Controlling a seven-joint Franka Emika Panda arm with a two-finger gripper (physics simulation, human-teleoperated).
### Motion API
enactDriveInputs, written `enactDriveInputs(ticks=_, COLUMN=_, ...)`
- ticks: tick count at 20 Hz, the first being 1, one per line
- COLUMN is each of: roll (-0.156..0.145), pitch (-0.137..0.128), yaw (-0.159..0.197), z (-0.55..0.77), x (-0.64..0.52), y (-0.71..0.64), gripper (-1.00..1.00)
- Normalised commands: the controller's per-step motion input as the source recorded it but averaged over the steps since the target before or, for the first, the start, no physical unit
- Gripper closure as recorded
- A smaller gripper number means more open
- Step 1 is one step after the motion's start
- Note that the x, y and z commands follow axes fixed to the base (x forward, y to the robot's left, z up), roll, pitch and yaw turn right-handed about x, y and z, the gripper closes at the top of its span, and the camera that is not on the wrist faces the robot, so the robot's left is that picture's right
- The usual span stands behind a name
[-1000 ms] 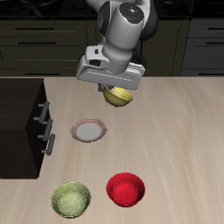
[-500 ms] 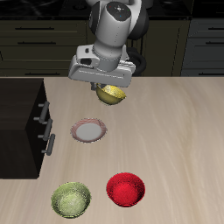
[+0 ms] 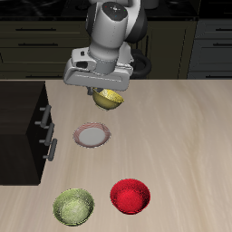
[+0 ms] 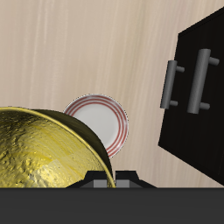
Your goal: Place the yellow bowl on the plate
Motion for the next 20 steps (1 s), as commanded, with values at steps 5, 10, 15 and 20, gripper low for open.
enactDriveInputs(ticks=5, roll=-0.042, pitch=0.022, yaw=0.004, z=-0.19, x=0.2, y=-0.16, gripper=1.0)
enactDriveInputs(ticks=10, roll=-0.015, pitch=0.019, yaw=0.003, z=-0.14, x=0.1, y=-0.01, gripper=1.0)
enactDriveInputs(ticks=15, roll=-0.012, pitch=0.034, yaw=0.008, z=-0.14, x=0.06, y=0.07, gripper=1.0)
enactDriveInputs(ticks=20, roll=-0.021, pitch=0.064, yaw=0.005, z=-0.29, x=0.04, y=0.03, gripper=1.0)
